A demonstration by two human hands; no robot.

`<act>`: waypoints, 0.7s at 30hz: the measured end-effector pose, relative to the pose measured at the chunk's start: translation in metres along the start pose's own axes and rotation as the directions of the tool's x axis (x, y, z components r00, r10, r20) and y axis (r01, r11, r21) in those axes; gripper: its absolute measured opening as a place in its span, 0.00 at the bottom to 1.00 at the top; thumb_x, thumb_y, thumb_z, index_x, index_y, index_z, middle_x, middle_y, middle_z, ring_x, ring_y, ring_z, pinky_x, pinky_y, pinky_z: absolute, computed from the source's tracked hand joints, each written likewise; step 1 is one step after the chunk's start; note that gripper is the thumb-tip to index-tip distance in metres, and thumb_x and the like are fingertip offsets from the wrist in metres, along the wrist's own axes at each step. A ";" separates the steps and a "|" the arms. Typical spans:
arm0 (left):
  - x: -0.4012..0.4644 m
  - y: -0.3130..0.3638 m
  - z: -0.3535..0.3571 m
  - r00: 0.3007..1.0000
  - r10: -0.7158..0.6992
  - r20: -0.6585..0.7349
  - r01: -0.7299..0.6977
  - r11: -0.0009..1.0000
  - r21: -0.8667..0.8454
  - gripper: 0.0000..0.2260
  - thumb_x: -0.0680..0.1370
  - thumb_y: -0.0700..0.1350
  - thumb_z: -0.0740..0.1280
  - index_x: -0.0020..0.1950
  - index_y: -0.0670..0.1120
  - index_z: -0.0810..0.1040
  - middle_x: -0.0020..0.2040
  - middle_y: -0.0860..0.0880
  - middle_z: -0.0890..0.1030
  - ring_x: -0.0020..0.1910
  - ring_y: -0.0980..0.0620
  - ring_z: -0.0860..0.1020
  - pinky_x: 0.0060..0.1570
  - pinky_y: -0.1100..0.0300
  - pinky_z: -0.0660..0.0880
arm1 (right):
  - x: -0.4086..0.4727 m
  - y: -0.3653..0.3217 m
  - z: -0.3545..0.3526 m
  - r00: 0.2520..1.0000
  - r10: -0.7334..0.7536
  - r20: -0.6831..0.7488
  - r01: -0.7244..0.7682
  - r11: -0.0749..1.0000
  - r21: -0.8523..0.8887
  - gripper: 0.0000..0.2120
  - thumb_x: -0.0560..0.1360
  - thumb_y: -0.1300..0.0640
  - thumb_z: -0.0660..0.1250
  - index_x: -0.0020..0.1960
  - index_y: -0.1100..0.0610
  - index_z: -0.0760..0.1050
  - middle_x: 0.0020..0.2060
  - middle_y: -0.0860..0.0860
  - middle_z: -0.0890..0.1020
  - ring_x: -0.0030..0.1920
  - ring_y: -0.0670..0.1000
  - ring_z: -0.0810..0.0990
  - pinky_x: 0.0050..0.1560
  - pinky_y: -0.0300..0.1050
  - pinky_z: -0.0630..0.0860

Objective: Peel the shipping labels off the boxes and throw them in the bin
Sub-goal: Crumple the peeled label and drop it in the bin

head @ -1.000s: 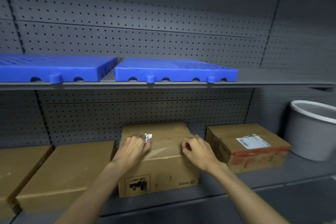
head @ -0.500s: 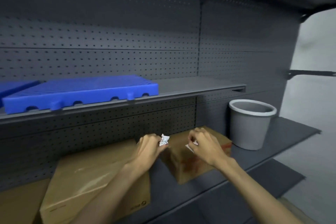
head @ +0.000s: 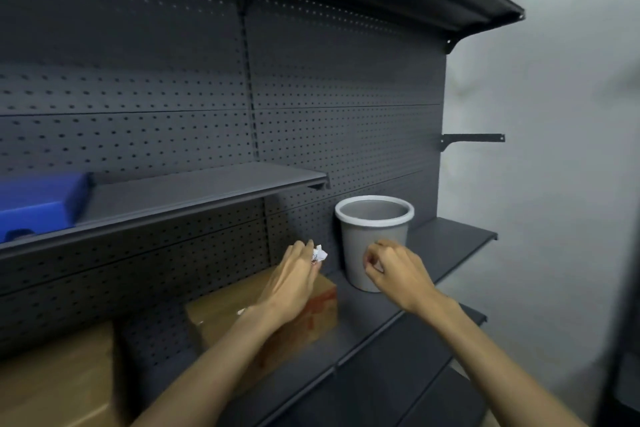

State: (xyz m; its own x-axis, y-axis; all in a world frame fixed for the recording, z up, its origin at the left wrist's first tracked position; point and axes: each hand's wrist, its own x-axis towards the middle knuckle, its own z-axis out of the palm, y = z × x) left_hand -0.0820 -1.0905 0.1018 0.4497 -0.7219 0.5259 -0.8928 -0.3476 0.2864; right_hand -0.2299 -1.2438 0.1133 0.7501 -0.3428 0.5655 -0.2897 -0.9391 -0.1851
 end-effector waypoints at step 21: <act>0.139 0.072 0.104 0.995 -0.095 0.007 0.096 0.989 -0.116 0.23 0.80 0.47 0.62 0.72 0.55 0.56 0.42 0.48 0.76 0.45 0.46 0.76 0.45 0.50 0.74 | 0.066 0.168 0.015 1.000 0.002 -0.004 -0.002 1.000 -0.002 0.10 0.78 0.54 0.59 0.48 0.57 0.77 0.47 0.52 0.79 0.50 0.54 0.75 0.47 0.48 0.73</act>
State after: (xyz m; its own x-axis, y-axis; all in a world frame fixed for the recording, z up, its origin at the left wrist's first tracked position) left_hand -0.0865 -1.2782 0.1117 0.5327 -0.6897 0.4904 -0.8369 -0.3432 0.4264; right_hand -0.2204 -1.4250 0.1078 0.7469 -0.3448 0.5686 -0.2922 -0.9383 -0.1851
